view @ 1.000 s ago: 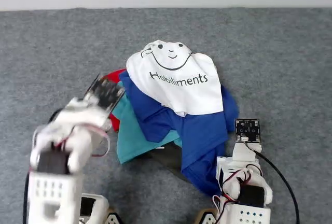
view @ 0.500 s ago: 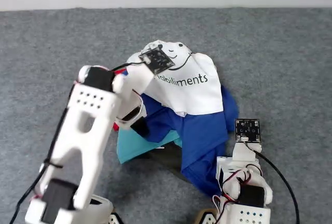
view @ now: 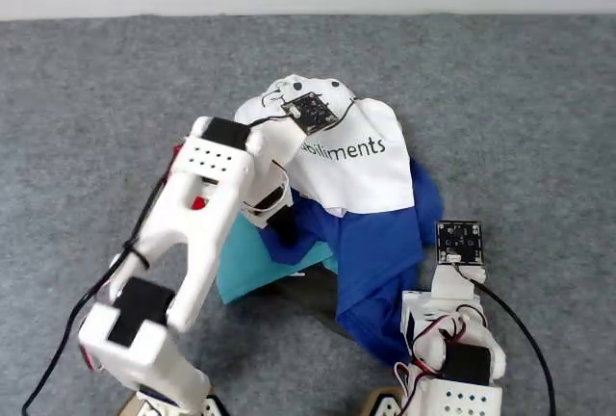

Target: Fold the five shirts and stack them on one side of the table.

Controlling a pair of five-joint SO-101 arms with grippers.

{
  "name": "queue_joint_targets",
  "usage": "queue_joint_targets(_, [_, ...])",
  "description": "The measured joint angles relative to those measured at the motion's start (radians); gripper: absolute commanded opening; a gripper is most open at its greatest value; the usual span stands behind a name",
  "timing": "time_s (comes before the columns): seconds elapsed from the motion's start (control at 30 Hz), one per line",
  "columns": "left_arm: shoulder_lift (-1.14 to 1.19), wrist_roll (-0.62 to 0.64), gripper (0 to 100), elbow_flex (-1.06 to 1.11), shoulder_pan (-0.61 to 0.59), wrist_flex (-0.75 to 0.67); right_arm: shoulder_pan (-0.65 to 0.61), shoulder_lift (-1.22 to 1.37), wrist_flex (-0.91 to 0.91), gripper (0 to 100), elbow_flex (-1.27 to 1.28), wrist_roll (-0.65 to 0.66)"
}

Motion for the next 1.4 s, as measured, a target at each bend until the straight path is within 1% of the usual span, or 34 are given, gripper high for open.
queue_joint_targets(0.07, [0.055,0.018,34,0.0,0.0,-0.018,0.0,0.0,0.0,0.9,0.0,0.0])
queue_joint_targets(0.13, [0.106,0.026,28,-0.002,0.0,-0.032,0.0,0.0,0.0,0.9,0.0,0.0])
queue_joint_targets(0.3, [0.175,0.029,2,-0.038,0.006,-0.026,0.0,0.0,0.0,0.9,0.0,0.0])
queue_joint_targets(0.4, [0.176,0.028,1,-0.064,0.008,-0.018,0.0,0.0,0.0,0.9,0.0,0.0])
queue_joint_targets(0.5, [0.18,0.028,1,-0.12,0.008,0.046,0.0,0.0,0.0,0.9,0.0,0.0])
queue_joint_targets(0.6, [0.16,0.028,1,-0.19,-0.026,0.107,0.0,0.0,0.0,0.9,0.0,0.0])
queue_joint_targets(0.7, [0.075,0.028,1,-0.262,-0.081,0.146,0.0,0.0,0.0,0.9,0.0,0.0])
queue_joint_targets(0.9, [-0.147,0.028,1,-0.364,-0.21,0.16,0.0,0.0,0.0,0.9,0.0,0.0])
queue_joint_targets(1.03, [-0.264,0.026,1,-0.425,-0.336,0.16,0.0,0.0,0.0,0.9,0.0,0.0])
queue_joint_targets(1.13, [-0.319,0.023,1,-0.485,-0.456,0.161,0.0,0.0,0.0,0.9,0.0,0.0])
queue_joint_targets(1.27, [-0.339,-0.017,1,-0.574,-0.64,0.161,0.0,0.0,0.0,0.9,0.0,0.0])
queue_joint_targets(1.4, [-0.339,-0.034,1,-0.606,-0.818,0.132,0.0,0.0,0.0,0.9,0.0,0.0])
